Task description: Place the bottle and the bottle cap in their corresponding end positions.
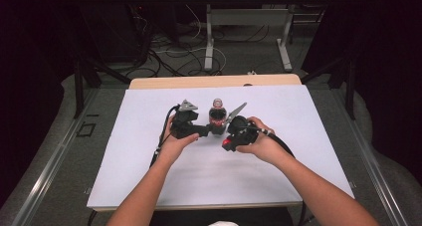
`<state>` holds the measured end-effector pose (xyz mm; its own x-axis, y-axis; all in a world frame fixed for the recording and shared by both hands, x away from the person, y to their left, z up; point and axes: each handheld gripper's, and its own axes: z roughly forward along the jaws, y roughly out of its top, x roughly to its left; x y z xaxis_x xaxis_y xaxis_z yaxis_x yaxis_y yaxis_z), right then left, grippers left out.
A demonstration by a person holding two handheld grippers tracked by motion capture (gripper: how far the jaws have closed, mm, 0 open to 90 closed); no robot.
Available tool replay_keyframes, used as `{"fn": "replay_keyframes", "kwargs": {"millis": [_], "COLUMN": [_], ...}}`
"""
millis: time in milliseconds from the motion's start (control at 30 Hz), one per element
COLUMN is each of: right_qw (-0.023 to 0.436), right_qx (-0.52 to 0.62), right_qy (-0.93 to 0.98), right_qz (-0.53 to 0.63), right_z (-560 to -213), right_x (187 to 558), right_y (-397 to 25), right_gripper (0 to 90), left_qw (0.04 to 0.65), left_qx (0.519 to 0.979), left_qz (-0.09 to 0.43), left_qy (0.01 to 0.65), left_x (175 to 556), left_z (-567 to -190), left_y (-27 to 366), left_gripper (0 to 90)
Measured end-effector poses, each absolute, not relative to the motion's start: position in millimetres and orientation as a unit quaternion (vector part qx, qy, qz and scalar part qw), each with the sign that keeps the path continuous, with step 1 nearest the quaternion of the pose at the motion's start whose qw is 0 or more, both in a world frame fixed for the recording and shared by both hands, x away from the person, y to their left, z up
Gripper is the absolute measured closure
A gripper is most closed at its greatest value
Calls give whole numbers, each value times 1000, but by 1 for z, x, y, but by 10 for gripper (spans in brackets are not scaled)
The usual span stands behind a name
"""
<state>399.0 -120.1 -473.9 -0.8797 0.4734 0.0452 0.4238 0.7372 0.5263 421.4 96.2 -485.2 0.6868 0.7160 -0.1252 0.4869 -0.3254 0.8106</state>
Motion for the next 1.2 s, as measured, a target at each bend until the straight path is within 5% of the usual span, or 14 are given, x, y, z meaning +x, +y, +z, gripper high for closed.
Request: {"fn": "replay_keyframes", "kwargs": {"millis": [500,900,1033,1200], "right_qw": [34,34,33,38], "right_qx": [254,240,250,270], "right_qy": [937,944,939,928], "right_qz": [237,225,234,253], "right_z": [-518,-532,-534,-525], "right_x": [396,396,397,395], "right_y": [-99,-89,-89,-97], "right_gripper": [604,600,449,395], "left_qw": [462,471,479,478], "left_qx": [796,785,782,781], "left_qz": [147,154,148,144], "left_qy": [363,372,371,375], "left_x": [371,355,355,355], "left_z": [-487,-492,-494,-496], "left_y": [132,151,152,156], "left_gripper": [206,90,45,26]}}
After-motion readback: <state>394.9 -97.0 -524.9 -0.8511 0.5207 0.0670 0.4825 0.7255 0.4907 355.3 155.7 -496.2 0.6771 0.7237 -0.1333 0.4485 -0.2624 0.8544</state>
